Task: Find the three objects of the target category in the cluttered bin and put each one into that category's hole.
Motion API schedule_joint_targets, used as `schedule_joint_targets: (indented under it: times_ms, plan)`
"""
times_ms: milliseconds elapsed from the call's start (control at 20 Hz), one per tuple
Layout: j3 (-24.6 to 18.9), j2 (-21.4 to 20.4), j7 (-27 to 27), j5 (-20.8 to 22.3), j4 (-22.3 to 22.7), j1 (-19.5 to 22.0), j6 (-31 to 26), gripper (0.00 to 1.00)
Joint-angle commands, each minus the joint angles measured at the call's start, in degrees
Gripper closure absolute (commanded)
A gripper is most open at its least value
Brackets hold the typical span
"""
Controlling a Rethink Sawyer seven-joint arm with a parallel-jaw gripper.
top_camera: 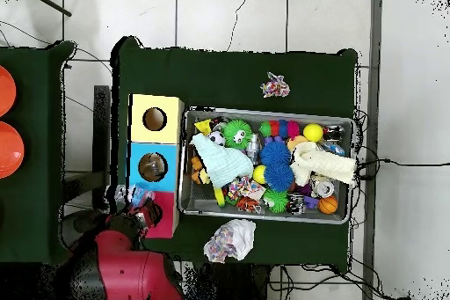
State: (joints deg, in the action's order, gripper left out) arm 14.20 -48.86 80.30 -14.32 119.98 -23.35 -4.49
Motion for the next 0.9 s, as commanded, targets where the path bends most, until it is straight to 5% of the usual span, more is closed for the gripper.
schedule_joint_targets:
  times_ms: [50, 900]
  plan:
    - [-3.5, -1.2, 10.8, 1.0, 1.7, 1.4, -4.8, 0.00]
    - [-2.5, -3.7, 11.3, 0.4, 1.8, 0.3, -8.9, 0.00]
